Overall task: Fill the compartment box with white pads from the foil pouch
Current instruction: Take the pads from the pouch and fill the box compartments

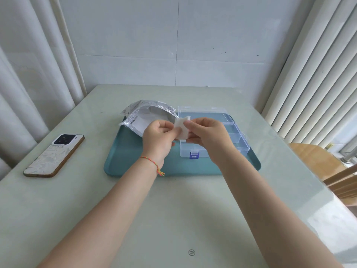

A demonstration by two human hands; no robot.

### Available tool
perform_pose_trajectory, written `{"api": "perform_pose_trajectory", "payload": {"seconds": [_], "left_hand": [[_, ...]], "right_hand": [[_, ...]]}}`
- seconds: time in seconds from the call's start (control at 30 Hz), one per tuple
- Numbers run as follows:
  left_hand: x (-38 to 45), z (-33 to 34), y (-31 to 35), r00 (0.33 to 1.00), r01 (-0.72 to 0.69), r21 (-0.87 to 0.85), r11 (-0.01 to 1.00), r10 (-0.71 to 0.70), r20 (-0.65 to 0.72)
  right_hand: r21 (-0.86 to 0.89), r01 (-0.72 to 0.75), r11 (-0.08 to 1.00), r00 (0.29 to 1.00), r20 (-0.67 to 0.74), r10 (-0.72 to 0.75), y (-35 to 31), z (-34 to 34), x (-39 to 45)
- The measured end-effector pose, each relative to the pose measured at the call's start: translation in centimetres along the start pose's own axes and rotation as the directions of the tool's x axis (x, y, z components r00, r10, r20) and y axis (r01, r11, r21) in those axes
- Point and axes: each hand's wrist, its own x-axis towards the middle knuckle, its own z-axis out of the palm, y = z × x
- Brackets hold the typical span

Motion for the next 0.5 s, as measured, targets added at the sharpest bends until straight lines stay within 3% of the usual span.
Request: {"api": "perform_pose_trajectory", "payload": {"seconds": [0.17, 0.27, 0.37, 0.5], "left_hand": [[1.0, 4.2, 1.7, 0.995, -0.072, 0.022, 0.997, 0.070, 0.073], [2.2, 6.4, 1.7, 0.983, -0.112, 0.159, 0.981, 0.086, 0.164], [3.5, 8.0, 1.7, 0.949, -0.280, 0.482, 0.830, 0.162, 0.272], [4.6, 9.3, 1.7, 0.913, -0.356, 0.687, 0.634, 0.079, 0.400]], "right_hand": [[-0.178, 0.039, 0.983, 0.994, -0.098, -0.058, -2.6, -3.9, 2.1], [-0.239, 0.010, 0.971, 0.976, -0.207, -0.061, -3.1, -6.7, 4.0], [-0.265, -0.073, 0.961, 0.971, -0.238, 0.008, -2.8, -9.2, 5.9], [-0.594, -0.150, 0.790, 0.985, -0.154, 0.071, -1.9, -9.4, 7.8]]}}
